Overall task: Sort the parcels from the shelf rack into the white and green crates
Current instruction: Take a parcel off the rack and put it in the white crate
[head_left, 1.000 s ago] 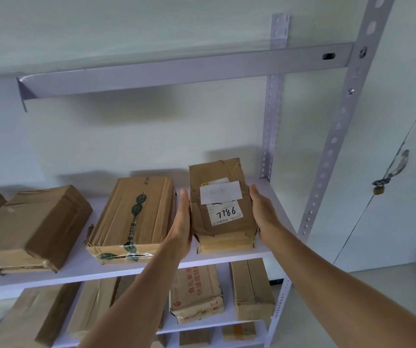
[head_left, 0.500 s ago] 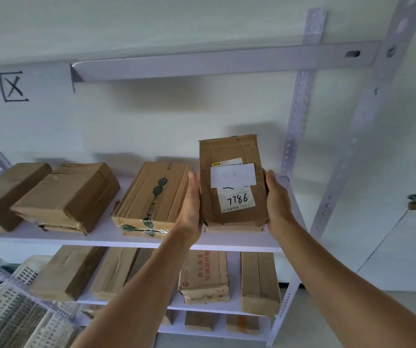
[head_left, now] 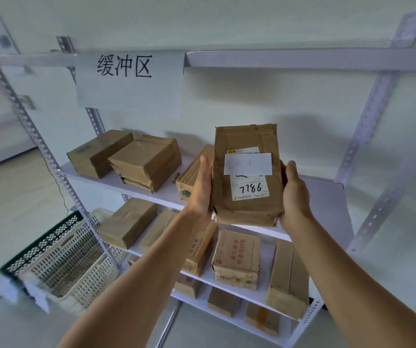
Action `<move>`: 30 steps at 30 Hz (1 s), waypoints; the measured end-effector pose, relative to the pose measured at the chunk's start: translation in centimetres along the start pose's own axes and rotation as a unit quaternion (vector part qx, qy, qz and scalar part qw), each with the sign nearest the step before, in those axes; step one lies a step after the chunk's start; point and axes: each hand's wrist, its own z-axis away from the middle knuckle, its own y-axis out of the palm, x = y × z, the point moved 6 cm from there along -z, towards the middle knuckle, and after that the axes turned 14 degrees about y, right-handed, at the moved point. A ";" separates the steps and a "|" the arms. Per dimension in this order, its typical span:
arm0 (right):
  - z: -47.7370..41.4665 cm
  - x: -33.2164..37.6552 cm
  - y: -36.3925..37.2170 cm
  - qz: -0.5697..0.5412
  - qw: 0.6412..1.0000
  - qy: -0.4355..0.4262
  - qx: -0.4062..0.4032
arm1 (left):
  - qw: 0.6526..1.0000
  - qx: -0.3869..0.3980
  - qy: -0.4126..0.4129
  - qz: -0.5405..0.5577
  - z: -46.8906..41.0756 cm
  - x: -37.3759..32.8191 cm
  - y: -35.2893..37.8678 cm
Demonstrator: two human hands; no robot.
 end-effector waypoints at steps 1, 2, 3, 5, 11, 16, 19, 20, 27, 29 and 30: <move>0.7 -0.2 1.3 0.003 1.000 0.001 0.007 | 1.000 -0.003 0.009 0.001 0.5 -0.8 -1.1; 1.4 -0.4 2.6 0.003 1.000 0.003 0.011 | 1.000 -0.008 0.015 -0.001 1.0 -1.6 -2.3; 2.0 -0.7 4.0 0.005 1.000 0.004 0.017 | 1.000 -0.015 0.019 -0.003 1.5 -2.4 -3.6; 3.3 -1.5 7.0 0.011 1.000 0.004 0.018 | 0.999 -0.021 0.021 -0.012 2.8 -4.2 -6.4; 7.7 -6.5 18.2 0.023 0.997 0.043 0.054 | 0.997 -0.064 0.025 -0.035 7.1 -9.0 -18.2; 11.5 -11.7 27.6 0.051 0.992 0.063 0.101 | 0.994 -0.101 0.010 -0.035 10.6 -12.2 -28.3; 13.2 -14.3 32.5 0.082 0.988 0.081 0.104 | 0.990 -0.134 0.006 -0.041 12.5 -13.7 -33.7; 13.8 -15.0 34.1 0.089 0.987 0.084 0.107 | 0.988 -0.146 0.007 -0.043 13.1 -14.1 -35.5; 14.3 -20.5 44.2 0.150 0.970 0.104 0.158 | 0.974 -0.218 0.002 -0.055 16.0 -15.7 -45.8; 13.9 -22.0 47.5 0.166 0.965 0.112 0.170 | 0.968 -0.244 0.003 -0.055 16.3 -16.2 -48.9; 13.7 -22.7 49.1 0.171 0.963 0.114 0.176 | 0.966 -0.254 0.002 -0.055 16.2 -16.5 -50.4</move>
